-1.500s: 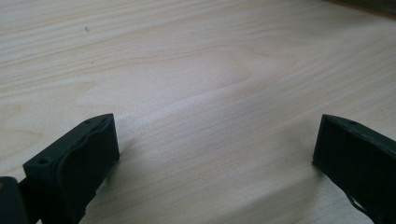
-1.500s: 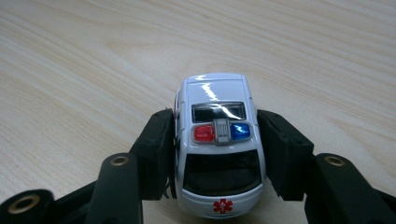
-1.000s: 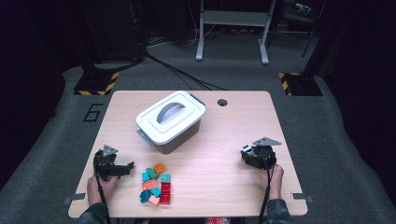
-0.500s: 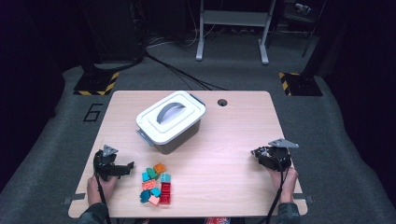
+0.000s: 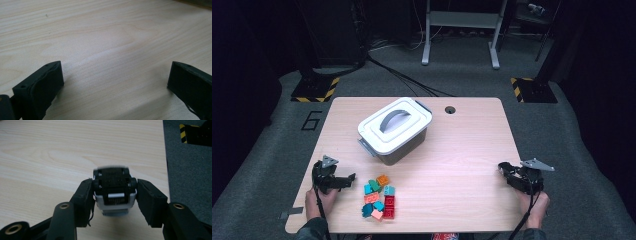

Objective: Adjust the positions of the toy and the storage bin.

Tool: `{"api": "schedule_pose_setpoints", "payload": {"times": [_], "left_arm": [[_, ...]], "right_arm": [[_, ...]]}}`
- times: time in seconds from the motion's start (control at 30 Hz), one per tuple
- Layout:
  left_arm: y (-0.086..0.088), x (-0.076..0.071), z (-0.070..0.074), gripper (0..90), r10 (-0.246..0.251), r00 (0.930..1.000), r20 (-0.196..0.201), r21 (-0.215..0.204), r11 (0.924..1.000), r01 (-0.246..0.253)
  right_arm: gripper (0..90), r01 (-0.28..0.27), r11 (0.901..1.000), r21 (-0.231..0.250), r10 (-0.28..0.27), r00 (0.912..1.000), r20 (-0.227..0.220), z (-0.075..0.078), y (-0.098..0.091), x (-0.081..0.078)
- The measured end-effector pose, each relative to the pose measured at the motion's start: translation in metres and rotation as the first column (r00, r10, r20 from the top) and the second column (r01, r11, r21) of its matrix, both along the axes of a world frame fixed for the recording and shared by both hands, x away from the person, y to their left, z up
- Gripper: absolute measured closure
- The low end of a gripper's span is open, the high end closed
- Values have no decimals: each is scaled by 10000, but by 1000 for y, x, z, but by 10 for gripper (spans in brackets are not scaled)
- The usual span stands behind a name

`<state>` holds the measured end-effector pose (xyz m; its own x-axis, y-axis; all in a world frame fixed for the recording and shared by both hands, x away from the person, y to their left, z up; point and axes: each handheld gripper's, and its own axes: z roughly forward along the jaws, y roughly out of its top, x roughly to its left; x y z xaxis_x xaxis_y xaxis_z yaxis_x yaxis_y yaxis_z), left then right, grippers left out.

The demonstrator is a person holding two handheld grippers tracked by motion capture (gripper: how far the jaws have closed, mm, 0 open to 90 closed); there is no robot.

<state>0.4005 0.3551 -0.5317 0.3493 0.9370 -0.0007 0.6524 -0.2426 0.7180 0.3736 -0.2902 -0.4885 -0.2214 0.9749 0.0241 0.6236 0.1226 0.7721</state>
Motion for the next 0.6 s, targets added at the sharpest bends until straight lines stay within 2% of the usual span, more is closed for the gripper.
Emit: {"api": "schedule_pose_setpoints", "payload": {"times": [0.17, 0.43, 0.47, 0.5, 0.6], "left_arm": [[0, 0, 0, 0, 7, 10000, 1, -6, 10000, -7], [0, 0, 0, 0, 1, 10000, -3, 0, 10000, -1], [0, 0, 0, 0, 1, 10000, -3, 3, 10000, -1], [0, 0, 0, 0, 2, 10000, -1, -4, 10000, -2], [0, 0, 0, 0, 1, 10000, -5, -4, 10000, -1]], "right_arm": [[479, 195, 9996, -227, -196, 9998, -42, -3, -6, -9], [464, 194, 9998, -73, -194, 9998, -99, -5, -7, -14], [416, 136, 9998, -108, -138, 9998, -117, -5, -7, -14], [320, 89, 9999, -90, -91, 9999, -125, -4, -6, -14], [224, 86, 9999, -148, -87, 10000, -36, 2, -3, -16]]}}
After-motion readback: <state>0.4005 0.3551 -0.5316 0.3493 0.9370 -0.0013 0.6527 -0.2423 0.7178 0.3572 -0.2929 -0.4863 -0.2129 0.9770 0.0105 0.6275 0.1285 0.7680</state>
